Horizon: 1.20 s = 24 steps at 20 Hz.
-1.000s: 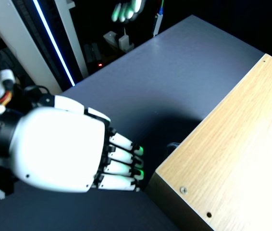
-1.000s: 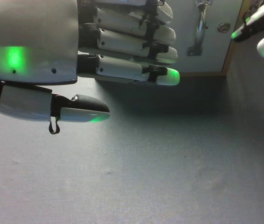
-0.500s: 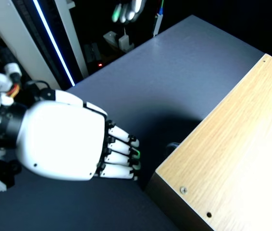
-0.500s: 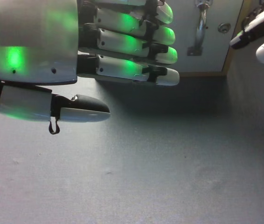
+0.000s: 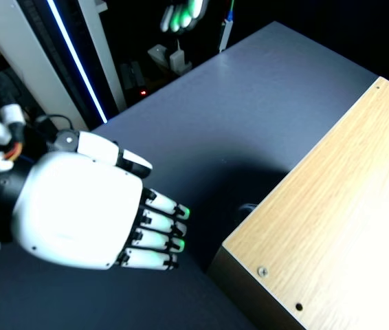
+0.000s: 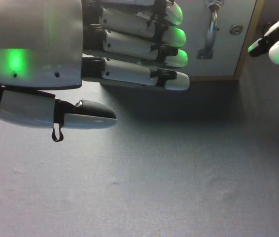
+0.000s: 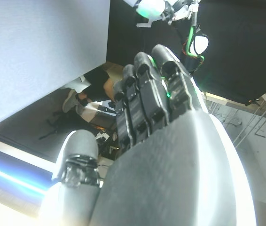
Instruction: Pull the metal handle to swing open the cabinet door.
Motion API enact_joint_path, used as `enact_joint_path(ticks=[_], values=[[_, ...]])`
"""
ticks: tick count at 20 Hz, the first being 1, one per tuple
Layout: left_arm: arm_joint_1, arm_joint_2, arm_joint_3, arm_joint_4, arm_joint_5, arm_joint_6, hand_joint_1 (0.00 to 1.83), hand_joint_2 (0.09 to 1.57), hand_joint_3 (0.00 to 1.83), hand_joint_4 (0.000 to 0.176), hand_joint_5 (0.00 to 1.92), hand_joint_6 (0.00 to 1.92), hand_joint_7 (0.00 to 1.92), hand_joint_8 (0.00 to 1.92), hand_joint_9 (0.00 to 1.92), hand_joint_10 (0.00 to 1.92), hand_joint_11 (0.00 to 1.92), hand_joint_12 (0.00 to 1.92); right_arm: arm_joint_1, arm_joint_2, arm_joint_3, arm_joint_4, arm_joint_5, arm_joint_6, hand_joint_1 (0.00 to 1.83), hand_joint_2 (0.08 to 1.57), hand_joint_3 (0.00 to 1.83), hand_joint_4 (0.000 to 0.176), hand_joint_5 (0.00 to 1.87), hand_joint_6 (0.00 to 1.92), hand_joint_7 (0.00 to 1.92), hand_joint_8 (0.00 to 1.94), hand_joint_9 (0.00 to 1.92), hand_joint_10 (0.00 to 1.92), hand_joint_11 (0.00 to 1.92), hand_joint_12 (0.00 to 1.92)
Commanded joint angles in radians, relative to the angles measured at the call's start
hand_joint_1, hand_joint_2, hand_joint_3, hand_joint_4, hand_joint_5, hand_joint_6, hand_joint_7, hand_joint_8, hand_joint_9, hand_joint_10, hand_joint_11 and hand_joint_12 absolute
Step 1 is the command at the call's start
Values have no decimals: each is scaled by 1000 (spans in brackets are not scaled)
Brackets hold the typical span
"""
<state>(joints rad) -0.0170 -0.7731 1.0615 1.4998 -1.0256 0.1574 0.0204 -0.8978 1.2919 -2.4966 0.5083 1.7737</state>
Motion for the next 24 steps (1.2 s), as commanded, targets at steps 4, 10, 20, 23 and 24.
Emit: enact_joint_path(ticks=[4,10,20,23,24], values=[[-10,5,0,-100,-25,8,0,1571,45,0,364,4,381,1,360,3,52,673,-10,31,3,-37,-70,301,0,1568,0,0,379,1,362,3,315,5,0,808],[-10,5,0,-100,-25,8,0,1571,57,0,362,0,384,0,356,0,51,674,-16,32,-16,-185,-78,680,0,1571,10,0,382,3,365,4,312,5,0,791],[-10,5,0,-100,-25,8,0,1571,46,0,375,5,397,5,374,5,71,683,-45,26,-82,-289,-139,1046,0,1571,3,0,371,5,358,2,306,1,0,767],[-10,5,0,-100,-25,8,0,1571,49,0,371,2,400,5,373,4,65,682,-67,9,-107,-295,-204,1083,0,1571,6,0,366,2,353,0,304,1,0,774],[-10,5,0,-100,-25,8,0,1571,50,0,371,2,401,5,374,4,64,682,-75,0,-110,-295,-239,1084,0,1571,10,0,368,2,358,2,309,2,0,786]])
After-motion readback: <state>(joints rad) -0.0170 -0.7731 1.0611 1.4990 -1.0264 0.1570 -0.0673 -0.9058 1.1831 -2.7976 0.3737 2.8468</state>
